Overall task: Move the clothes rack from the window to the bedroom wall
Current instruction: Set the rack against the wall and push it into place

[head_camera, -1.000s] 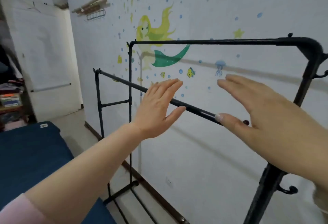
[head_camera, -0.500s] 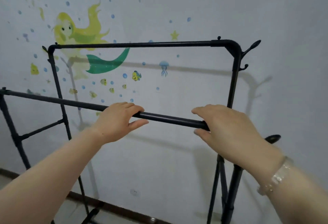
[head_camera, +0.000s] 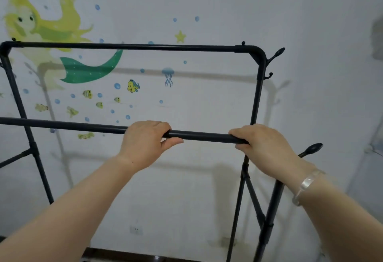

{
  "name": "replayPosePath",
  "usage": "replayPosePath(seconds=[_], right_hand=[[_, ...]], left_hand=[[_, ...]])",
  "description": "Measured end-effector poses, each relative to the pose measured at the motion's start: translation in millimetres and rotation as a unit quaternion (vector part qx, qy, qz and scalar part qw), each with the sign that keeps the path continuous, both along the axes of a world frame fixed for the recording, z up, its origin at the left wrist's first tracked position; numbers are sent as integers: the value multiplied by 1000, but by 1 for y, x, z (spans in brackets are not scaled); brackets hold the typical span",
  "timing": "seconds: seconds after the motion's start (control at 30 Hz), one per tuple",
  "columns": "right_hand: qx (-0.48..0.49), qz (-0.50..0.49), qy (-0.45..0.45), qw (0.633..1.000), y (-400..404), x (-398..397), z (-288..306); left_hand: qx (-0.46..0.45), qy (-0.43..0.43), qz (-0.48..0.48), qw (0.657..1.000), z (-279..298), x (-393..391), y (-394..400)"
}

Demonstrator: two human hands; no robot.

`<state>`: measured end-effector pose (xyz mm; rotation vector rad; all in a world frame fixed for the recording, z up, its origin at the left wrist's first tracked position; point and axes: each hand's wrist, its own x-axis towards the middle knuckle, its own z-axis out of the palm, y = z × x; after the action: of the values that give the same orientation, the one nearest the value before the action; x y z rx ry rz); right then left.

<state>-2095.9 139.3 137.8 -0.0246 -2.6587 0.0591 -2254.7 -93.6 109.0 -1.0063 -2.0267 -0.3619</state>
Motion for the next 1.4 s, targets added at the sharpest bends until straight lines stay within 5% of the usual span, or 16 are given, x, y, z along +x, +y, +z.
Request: replayPosePath(seconds=[0.6, 0.87, 1.0, 1.1, 1.23, 1.33, 1.4], right_hand=[[8, -54, 40, 998, 100, 28, -4], [59, 62, 72, 994, 5, -20, -8], [68, 147, 73, 984, -70, -67, -7], [75, 196, 69, 975, -141, -108, -7], [72, 224, 46, 971, -218, -161, -5], [77, 200, -1, 977, -251, -188, -5], [86, 166, -14, 982, -260, -197, -9]], left_hand=[[13, 24, -5, 1000, -6, 32, 111], [60, -33, -61, 996, -5, 28, 75], [158, -71, 44, 984, -4, 6, 10], [261, -113, 137, 949, -8, -18, -60], [427, -221, 246, 842, -5, -58, -144], [480, -318, 279, 769, -2, -87, -188], [482, -354, 271, 754, -5, -101, -200]])
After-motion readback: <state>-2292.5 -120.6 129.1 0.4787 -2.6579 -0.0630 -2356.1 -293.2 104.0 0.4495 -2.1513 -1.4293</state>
